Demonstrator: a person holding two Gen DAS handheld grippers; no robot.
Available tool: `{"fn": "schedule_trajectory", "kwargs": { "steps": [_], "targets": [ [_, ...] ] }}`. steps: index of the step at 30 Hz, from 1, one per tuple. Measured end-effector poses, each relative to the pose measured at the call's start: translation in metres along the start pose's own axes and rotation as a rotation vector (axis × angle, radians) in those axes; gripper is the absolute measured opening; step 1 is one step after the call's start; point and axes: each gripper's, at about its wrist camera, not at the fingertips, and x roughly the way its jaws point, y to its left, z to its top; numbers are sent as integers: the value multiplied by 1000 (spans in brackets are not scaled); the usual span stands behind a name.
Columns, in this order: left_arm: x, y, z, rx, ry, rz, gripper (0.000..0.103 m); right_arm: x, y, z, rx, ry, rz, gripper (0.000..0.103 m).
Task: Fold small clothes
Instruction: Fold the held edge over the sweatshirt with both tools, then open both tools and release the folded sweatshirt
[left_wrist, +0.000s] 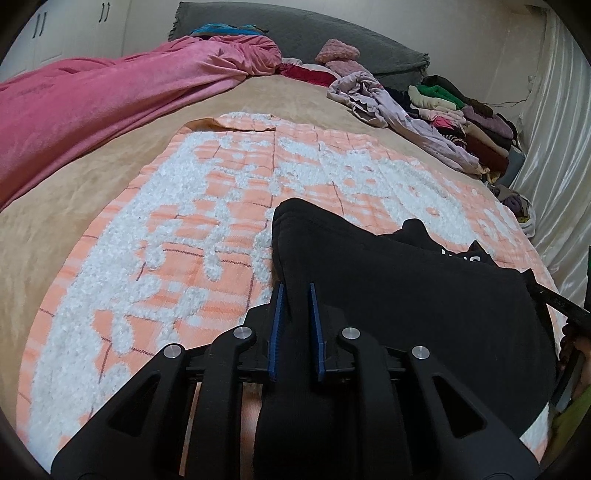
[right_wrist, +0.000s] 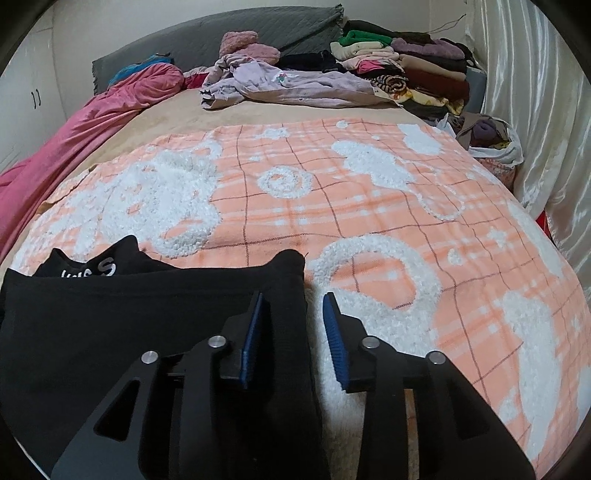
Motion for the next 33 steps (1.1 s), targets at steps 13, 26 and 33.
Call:
{"fn": "schedule_trajectory", "kwargs": {
  "steps": [13, 26, 33],
  "targets": [
    [-26, 5, -5, -5, -20, 18, 23, -52, 4, -27, -28, -61, 33, 55],
    [-72, -4, -28, 49, -98, 44, 35, -99, 9, -74, -71, -81, 85, 55],
    [-86, -31, -58, 169, -87, 38, 36, -110, 21, -94, -104, -74, 136, 55]
  ]
}}
